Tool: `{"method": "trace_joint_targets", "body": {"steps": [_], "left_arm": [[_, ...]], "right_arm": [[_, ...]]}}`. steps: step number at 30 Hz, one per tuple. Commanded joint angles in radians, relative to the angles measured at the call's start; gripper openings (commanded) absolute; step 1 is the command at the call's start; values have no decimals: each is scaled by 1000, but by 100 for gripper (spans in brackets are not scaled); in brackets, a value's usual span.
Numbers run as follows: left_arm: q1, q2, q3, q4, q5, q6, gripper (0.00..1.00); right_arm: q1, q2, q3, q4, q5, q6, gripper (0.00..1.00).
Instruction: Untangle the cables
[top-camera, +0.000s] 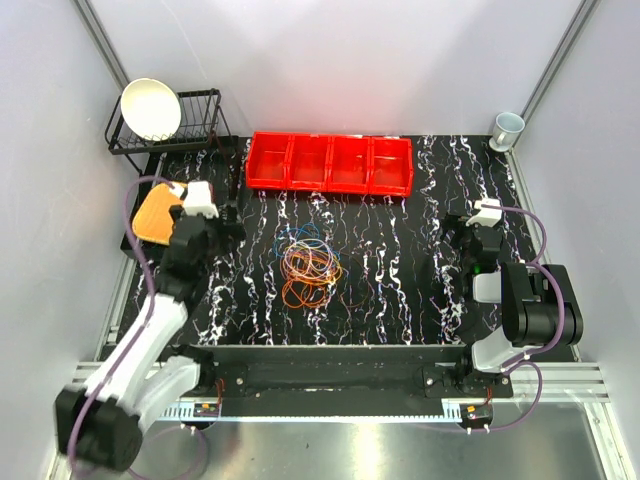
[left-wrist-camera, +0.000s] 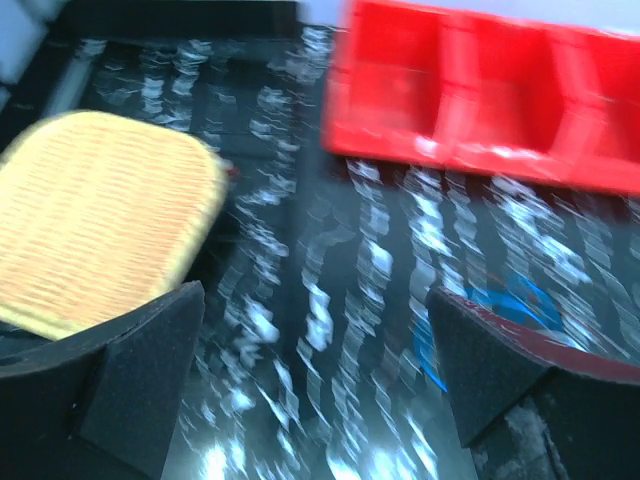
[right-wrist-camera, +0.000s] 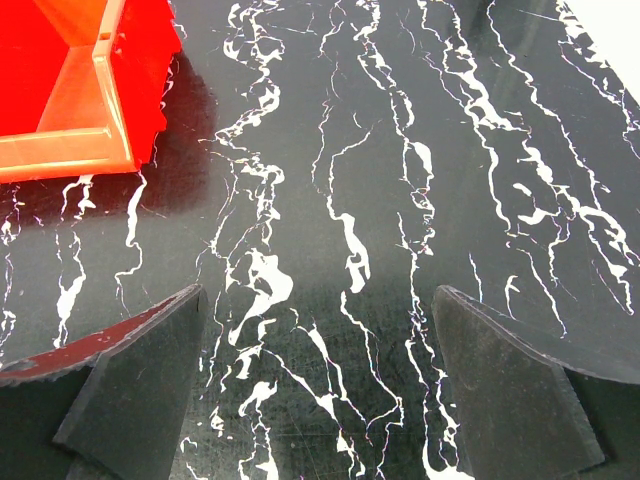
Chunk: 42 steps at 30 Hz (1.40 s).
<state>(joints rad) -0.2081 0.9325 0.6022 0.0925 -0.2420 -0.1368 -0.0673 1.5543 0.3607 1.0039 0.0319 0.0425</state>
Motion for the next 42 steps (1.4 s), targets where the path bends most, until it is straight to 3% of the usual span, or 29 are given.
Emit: {"method": "trace_joint_targets", "body": {"steps": [1,4,5,7,8,9,10,19,23,26,28,29,31,32,33,35,36,37,38,39,42], "left_arm": [[-103,-230,114,-267,-11,-87,99],[-113,-354,104,-237,30,-217,99],[-113,-383,79,-229,-62,-280,99],[-111,-448,-17,-432,-333,-716,99],[-93,-464,-53,-504,-336,-835,99],[-79,-486,-74,-425,-268,-739,99],[-70,-488,-90,-384,-111,-695,99],[-71,-169,61,-522,196,-511,99],[-158,-72,41,-479,227,-498,98],[-220,11,53,-474,208,-494,90],[-249,37,59,-465,185,-494,85],[-276,55,59,-458,184,-492,83],[-301,74,59,-441,155,-495,80],[-321,90,56,-435,144,-498,77],[-327,95,51,-427,138,-507,76],[-338,104,39,-413,135,-514,73],[-343,107,33,-398,135,-518,72],[-346,109,24,-392,130,-518,71],[-349,118,21,-389,124,-518,70],[-350,124,18,-386,112,-520,69],[-358,153,5,-372,104,-524,66]], "right_arm": [[-2,-2,21,35,-10,-12,100],[-2,-2,21,36,-10,-12,100],[-2,-2,21,35,-10,-12,100],[-2,-2,21,36,-10,-12,100],[-2,-3,23,36,-10,-10,100],[-2,-2,23,35,-9,-12,100],[-2,-2,21,36,-9,-12,100],[0,-5,6,64,2,-7,100],[38,-88,24,-14,-21,-38,100],[128,-253,92,-243,29,-93,100],[147,-341,131,-348,92,33,100],[150,-361,192,-400,62,168,100],[149,-404,242,-493,-230,322,100],[149,-407,244,-452,-357,377,100],[149,-386,225,-291,-550,458,100],[149,-309,164,-52,-627,754,100],[144,-205,190,26,-736,802,100],[147,-156,237,-20,-795,822,100],[149,-119,327,-116,-823,807,100],[156,-91,337,-227,-795,791,100],[182,-149,297,-338,-632,715,100]]}}
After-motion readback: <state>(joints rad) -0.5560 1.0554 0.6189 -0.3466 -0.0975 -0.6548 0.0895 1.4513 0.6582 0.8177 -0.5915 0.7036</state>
